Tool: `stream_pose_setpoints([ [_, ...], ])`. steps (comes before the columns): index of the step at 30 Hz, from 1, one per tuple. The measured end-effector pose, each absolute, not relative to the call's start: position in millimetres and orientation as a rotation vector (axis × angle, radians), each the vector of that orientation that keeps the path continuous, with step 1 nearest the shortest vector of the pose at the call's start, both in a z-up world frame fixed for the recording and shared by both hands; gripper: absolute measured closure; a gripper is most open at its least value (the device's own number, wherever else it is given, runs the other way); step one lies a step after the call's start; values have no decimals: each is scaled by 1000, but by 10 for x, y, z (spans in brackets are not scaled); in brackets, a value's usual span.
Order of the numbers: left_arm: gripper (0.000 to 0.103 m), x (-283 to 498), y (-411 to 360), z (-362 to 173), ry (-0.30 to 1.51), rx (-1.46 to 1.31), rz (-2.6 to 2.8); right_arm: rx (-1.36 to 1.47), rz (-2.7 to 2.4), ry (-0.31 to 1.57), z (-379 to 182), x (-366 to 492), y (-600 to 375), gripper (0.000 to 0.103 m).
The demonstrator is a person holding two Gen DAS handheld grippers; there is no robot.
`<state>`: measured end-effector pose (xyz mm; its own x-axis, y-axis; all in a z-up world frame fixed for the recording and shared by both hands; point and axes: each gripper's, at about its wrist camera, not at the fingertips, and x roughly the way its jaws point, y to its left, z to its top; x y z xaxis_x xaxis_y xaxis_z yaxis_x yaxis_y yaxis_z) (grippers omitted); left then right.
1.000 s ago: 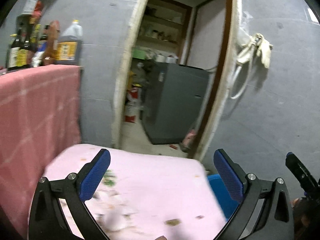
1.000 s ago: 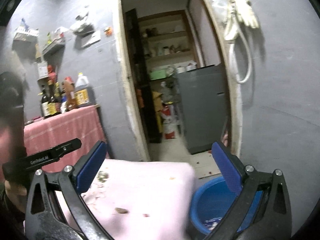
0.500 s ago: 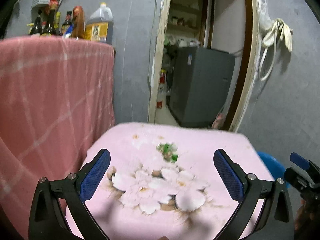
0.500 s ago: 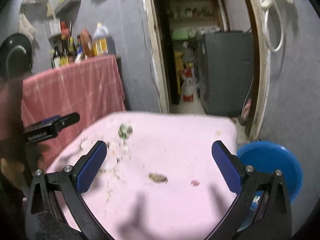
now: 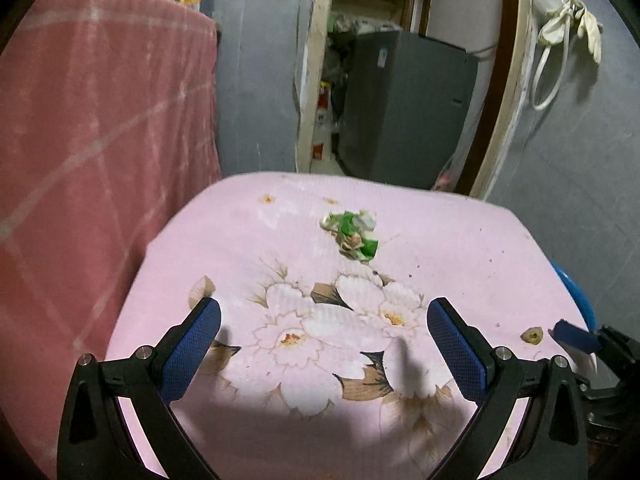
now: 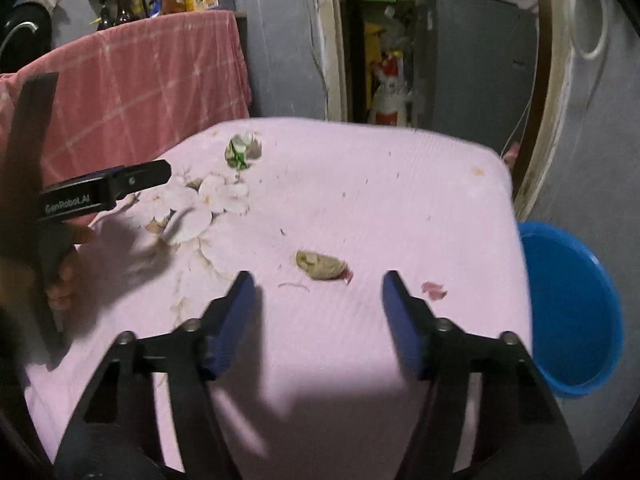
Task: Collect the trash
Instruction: 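Move both tools back to the remaining trash on the cushion, then close left tool on green-white paper while right tool closes on tan chip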
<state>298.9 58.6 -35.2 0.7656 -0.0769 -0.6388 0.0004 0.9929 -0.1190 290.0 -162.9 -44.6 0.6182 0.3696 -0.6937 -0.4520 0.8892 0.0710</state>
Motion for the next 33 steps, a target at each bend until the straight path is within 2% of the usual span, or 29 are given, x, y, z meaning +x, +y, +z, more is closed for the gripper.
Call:
stream_pose_setpoints([
  [10,2,3359,529,-442,801,-126,-102,-95,507,797,-477,3068,-1616,74],
  [21,5,3804,557,-422,820,-181,-127,-125,534,788,-458,3237,-1480,75],
  [23,11,3851,561,-418,821,-190,-134,-113,535,789,-444,3304,-1477,75],
  [25,27,3934,553,-424,830,-191,-138,-94,539,793,-443,3355,-1486,75],
  [28,45,4021,516,-457,855,-188,-148,-74,544,797,-453,3386,-1498,75],
  [29,48,4031,505,-468,862,-183,-145,-71,545,796,-459,3381,-1502,75],
  [33,75,4016,484,-478,880,-177,-138,-68,548,791,-468,3366,-1495,75],
])
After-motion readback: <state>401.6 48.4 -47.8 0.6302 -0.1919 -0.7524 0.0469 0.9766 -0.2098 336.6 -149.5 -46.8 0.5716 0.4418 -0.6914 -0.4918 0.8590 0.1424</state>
